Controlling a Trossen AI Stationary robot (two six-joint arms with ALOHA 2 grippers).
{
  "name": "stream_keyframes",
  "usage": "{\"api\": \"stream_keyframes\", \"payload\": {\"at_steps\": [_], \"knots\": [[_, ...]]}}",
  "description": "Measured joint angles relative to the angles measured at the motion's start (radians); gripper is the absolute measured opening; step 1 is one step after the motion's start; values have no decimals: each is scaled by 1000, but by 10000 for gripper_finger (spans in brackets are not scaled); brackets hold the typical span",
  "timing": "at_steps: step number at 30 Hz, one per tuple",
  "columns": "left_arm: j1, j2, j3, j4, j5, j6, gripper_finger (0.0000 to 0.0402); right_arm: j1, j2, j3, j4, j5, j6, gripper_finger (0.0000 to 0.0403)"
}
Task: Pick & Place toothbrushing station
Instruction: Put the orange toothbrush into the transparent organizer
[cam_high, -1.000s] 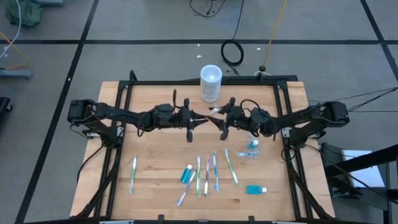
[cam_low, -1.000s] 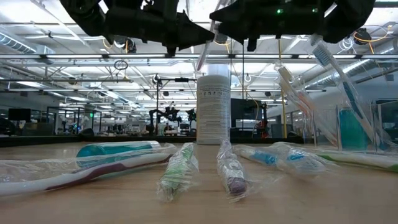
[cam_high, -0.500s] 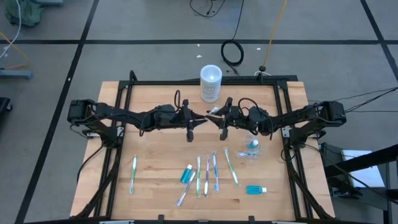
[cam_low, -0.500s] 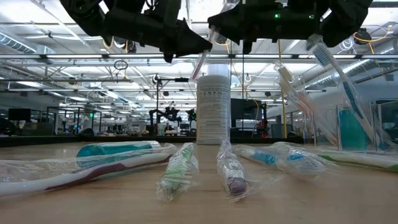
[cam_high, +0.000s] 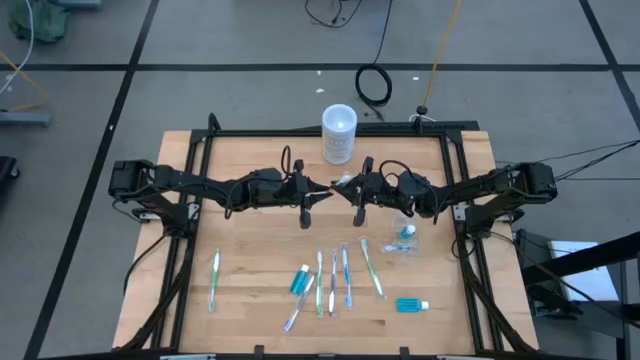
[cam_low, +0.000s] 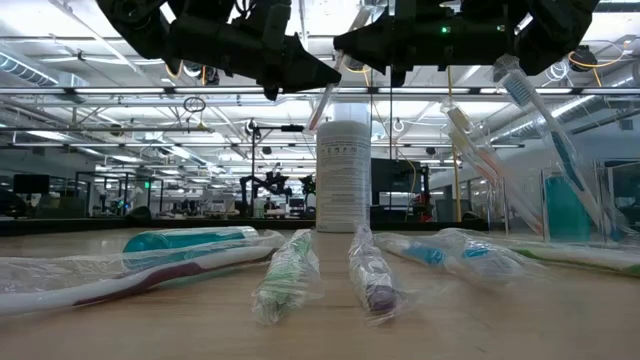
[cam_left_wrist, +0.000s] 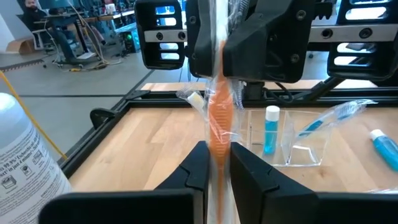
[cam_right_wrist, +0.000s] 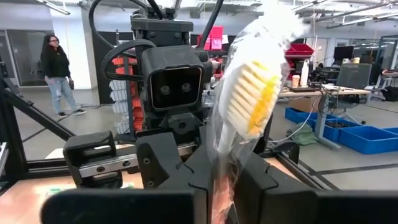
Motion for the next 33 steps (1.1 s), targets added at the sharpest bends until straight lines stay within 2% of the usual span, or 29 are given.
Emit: {"api": "stream_keyframes", "payload": {"at_steps": [4, 9, 12, 16, 21, 24, 29, 33], "knots": [[2, 0, 0, -4, 62, -38, 71, 1, 0, 0, -8, -7, -7, 12], [0, 0, 0, -58, 63, -70, 150, 2, -24, -1, -151, -1, -2, 24], [0, -15, 0, -92, 50, -122, 192, 4, -91, -2, -255, 2, 3, 25], [0, -99, 1, -187, 80, -140, 229, 48, -237, -1, -424, 1, -8, 12], [0, -221, 1, -376, 31, -94, 252, 160, -453, -1, -678, 6, 69, 19], [1, -261, 1, -428, -7, -92, 256, 229, -585, 6, -798, 30, 135, 25], [0, -265, 1, -437, -18, -91, 257, 308, -778, 62, -1117, 56, 258, 12], [0, -246, 1, -449, -18, -98, 258, 366, -862, 64, -1365, 55, 381, 15]]}}
